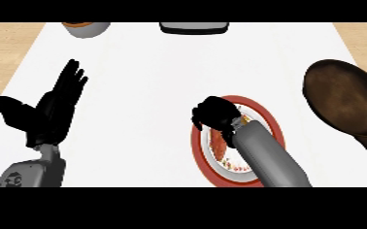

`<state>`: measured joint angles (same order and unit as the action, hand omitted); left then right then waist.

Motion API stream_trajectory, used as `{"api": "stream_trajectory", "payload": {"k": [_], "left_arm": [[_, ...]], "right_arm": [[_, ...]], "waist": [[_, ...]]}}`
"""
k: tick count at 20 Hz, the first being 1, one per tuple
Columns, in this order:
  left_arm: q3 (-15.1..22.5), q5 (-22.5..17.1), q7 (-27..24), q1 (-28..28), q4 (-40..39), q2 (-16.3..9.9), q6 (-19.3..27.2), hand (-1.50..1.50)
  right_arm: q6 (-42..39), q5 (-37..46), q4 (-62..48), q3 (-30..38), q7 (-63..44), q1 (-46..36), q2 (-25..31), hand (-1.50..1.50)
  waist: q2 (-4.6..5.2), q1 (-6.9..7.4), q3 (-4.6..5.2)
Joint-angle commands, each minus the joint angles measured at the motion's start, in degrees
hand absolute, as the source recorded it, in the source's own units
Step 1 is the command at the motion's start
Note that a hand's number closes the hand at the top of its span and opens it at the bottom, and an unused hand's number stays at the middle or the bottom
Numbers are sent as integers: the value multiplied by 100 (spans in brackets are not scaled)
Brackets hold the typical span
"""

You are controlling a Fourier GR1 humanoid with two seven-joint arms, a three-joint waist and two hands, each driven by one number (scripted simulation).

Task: Pick the sweet potato from the plate and place it in the pan

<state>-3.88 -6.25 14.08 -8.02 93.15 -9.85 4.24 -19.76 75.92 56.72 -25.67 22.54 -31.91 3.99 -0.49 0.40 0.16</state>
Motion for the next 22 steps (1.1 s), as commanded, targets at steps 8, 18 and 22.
{"api": "stream_trajectory", "payload": {"k": [8, 18, 22], "left_arm": [[-324, -105, 19, -62, -155, -123, -20, 0], [-318, -44, -127, 157, -202, -48, 12, 0], [-204, 10, 96, -180, -205, -19, 66, 0]], "right_arm": [[14, -337, 651, 1464, -1661, 817, 39, 150], [900, 381, 3752, 1651, -3488, 1586, 85, 150], [280, 530, 5340, 1591, -3802, 1777, 294, 150]], "waist": [[-34, -320, -12], [-63, -341, -1], [-34, -304, -8]]}}
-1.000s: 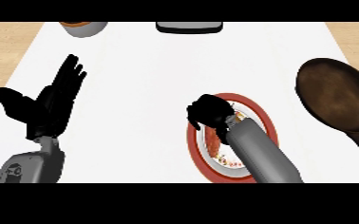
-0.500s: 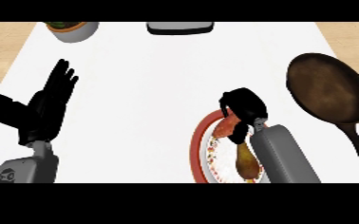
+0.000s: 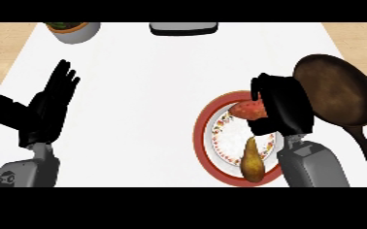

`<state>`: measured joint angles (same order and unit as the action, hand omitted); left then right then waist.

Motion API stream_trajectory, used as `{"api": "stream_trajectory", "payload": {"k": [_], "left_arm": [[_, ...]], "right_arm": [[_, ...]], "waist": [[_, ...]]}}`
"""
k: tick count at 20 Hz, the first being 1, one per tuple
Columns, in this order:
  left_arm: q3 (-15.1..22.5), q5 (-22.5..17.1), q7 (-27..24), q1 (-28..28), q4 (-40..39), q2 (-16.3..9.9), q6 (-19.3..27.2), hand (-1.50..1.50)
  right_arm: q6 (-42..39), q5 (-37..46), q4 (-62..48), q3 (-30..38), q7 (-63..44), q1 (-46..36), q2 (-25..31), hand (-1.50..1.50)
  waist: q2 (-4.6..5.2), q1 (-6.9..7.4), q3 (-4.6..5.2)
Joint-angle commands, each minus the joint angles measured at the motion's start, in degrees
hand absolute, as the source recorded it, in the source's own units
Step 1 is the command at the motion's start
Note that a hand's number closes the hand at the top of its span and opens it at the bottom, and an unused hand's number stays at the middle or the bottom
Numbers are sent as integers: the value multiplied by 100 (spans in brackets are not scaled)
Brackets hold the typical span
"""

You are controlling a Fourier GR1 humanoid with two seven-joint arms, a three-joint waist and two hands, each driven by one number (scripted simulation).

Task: Pick the sweet potato from the plate and place it in the pan

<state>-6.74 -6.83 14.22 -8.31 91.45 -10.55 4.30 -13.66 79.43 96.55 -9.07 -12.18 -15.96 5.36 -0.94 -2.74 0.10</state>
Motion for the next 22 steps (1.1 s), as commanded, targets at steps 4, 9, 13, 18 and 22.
{"api": "stream_trajectory", "payload": {"k": [4, 9, 13, 18, 22], "left_arm": [[95, 127, 79, -390, -262, 36, 22, 0], [100, 170, -220, -416, -452, 128, -10, 0], [4, 89, -4, -130, -12, 13, -61, 0], [147, 218, 29, -74, 77, 183, 71, 0], [242, 195, 301, -121, 329, 195, 64, 0]], "right_arm": [[-1040, 49, 2219, 136, -738, 266, 40, 150], [-1350, -665, 2361, 1335, -562, -7, 360, 150], [-761, -987, 1774, 2090, -295, -23, 602, 150], [-321, -1588, 679, 3025, 191, -442, 1114, 150], [362, -2151, -421, 3908, 1208, -346, 1776, 150]], "waist": [[81, 201, -8], [94, 239, -10], [93, 273, -12], [96, 289, -13], [99, 290, -18]]}}
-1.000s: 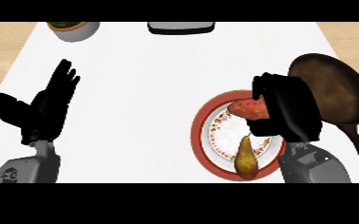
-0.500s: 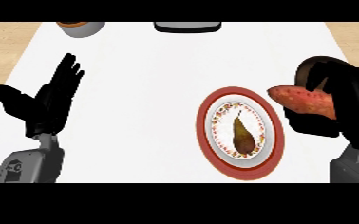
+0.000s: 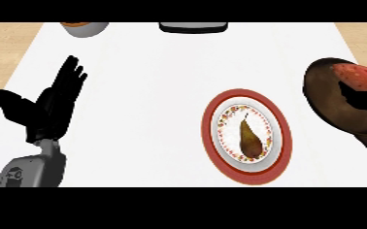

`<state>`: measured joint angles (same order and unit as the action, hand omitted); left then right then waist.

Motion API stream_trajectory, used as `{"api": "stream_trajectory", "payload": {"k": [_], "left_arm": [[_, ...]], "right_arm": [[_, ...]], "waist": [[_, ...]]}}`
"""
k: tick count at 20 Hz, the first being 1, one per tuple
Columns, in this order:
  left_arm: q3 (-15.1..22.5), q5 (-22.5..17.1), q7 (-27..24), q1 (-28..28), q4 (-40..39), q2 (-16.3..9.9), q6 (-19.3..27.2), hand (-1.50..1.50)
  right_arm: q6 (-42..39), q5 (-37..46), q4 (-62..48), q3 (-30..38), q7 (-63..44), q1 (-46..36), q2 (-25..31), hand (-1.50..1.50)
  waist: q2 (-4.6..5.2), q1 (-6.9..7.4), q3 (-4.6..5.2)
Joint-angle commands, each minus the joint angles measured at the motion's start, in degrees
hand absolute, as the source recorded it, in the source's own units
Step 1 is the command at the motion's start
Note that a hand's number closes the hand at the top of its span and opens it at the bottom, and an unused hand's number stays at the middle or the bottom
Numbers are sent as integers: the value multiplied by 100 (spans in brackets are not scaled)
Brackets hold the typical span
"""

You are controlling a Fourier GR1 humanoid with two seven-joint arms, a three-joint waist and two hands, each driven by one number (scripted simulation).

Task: Pick the sweet potato from the plate and place it in the pan

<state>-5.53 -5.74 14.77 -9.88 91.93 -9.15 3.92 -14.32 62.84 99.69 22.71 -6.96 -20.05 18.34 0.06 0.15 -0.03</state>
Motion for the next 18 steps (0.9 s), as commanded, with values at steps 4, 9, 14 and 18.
{"api": "stream_trajectory", "payload": {"k": [4, 9, 14, 18], "left_arm": [[-39, -118, 235, -155, 155, -36, -69, 0], [-89, -44, 52, -311, -257, -58, -105, 0], [27, 58, -97, -89, -95, 30, -102, 0], [164, 180, -7, -136, -39, 177, 49, 0]], "right_arm": [[1363, -563, -2298, 856, 1401, -217, 647, 150], [2087, -676, -4012, 860, 2438, -501, 941, 150], [2487, -703, -5872, 859, 3147, -1231, 1339, 150], [3130, -419, -7014, 868, 3278, -1536, 1571, 150]], "waist": [[18, 50, -5], [35, 69, -6], [43, 134, -8], [70, 174, -14]]}}
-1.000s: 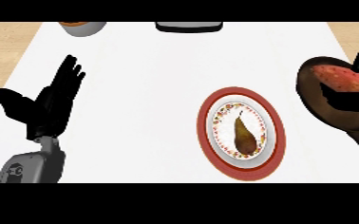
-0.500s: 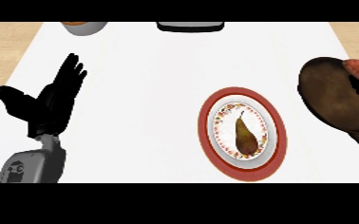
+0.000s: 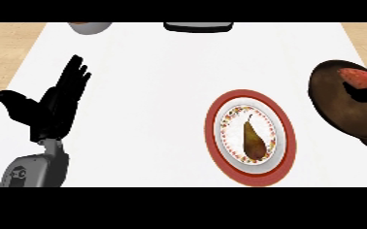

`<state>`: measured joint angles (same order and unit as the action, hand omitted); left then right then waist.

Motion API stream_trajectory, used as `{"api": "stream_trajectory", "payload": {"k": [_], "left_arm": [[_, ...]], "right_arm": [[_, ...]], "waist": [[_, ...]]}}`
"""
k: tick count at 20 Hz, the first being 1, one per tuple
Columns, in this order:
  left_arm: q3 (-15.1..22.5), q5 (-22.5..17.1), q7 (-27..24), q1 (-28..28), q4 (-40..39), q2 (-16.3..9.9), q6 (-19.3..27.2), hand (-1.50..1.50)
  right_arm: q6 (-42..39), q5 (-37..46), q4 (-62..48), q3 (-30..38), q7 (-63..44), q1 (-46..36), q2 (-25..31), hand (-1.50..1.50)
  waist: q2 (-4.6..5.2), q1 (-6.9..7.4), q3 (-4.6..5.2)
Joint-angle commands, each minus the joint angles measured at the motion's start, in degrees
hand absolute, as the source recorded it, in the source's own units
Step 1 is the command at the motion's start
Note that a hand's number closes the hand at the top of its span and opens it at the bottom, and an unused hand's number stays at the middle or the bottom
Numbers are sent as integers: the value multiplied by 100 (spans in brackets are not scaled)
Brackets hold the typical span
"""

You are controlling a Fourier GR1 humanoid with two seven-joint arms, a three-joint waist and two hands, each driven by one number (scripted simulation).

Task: Pick the sweet potato from the plate and place it in the pan

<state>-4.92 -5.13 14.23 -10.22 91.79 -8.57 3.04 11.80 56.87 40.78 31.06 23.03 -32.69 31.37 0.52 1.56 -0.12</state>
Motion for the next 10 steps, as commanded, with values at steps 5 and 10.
{"api": "stream_trajectory", "payload": {"k": [5, 10], "left_arm": [[-100, -132, 236, -74, 201, -162, -125, 0], [-26, -49, 137, -150, 47, 29, 14, 0]], "right_arm": [[145, -55, -1913, 415, -403, -309, 424, -150], [41, -184, -2648, 450, 235, -493, 507, -150]], "waist": [[50, 106, -14], [55, 112, -19]]}}
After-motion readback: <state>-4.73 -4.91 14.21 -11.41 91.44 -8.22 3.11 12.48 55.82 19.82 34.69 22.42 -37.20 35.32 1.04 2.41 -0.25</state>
